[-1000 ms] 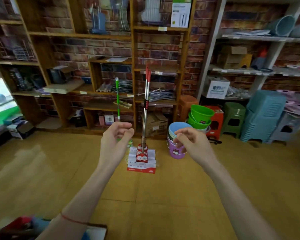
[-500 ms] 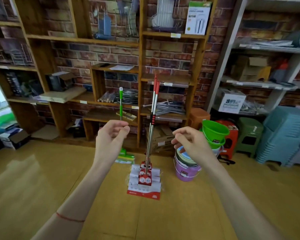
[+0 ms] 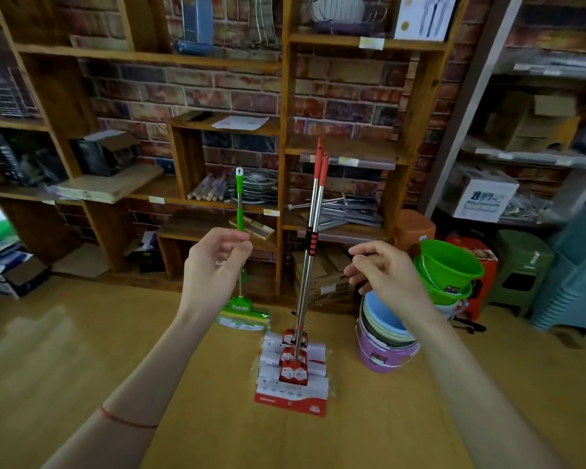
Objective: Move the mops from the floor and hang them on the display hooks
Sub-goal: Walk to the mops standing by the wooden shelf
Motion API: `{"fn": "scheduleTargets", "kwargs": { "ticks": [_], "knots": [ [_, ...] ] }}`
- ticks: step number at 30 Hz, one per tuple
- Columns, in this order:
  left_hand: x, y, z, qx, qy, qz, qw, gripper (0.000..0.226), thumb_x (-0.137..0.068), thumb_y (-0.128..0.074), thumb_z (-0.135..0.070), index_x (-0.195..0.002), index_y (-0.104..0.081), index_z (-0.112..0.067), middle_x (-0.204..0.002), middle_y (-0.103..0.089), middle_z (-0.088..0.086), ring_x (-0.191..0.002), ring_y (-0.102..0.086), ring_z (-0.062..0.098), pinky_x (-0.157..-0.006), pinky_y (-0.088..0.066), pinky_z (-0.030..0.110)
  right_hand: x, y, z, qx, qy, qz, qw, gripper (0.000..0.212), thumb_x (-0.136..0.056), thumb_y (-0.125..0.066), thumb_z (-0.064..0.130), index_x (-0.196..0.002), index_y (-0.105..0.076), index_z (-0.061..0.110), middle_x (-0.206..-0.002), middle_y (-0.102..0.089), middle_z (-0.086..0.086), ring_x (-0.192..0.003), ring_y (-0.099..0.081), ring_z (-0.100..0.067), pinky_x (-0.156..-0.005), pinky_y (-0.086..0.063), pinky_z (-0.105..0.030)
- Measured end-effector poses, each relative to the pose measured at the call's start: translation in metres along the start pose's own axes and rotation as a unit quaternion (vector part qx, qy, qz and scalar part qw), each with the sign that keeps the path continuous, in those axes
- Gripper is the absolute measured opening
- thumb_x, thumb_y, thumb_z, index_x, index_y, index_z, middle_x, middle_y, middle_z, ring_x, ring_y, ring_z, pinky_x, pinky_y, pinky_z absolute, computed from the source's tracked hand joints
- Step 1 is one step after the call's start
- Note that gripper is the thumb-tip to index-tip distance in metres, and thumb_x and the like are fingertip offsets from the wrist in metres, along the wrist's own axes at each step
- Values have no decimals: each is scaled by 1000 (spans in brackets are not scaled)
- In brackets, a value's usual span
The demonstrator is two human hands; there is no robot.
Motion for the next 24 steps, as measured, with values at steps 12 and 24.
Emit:
{"fn": "scheduleTargets", "kwargs": {
  "ticks": [12, 24],
  "knots": [
    [-186, -40, 75, -46, -17, -38, 998, 11, -96, -69, -28, -105, -74, -23, -94, -76, -6, -92, -72, 14, -82, -60, 36, -231, -55, -54, -18, 10, 48, 999, 12, -100, -59, 22, -105, -69, 26, -87, -79, 7, -79, -75, -12, -63, -58, -23],
    [-296, -34, 178, -64, 65, -80, 993, 17, -90, -64, -28, -104, -74, -24, -86, -73, -1, -80, -68, 17, -71, -55, 37, -384, -166, -110, -3, -16, 149, 989, 11, -100, -59, 20, -106, -68, 21, -92, -77, -2, -81, -73, -12, -70, -61, -30]
  ]
}}
Point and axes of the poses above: each hand's wrist, its own x-axis away from the middle knuckle, its own y-axis out of the back of the hand, z = x × y, the point moved 10 cm from there along -x, towards the middle knuckle
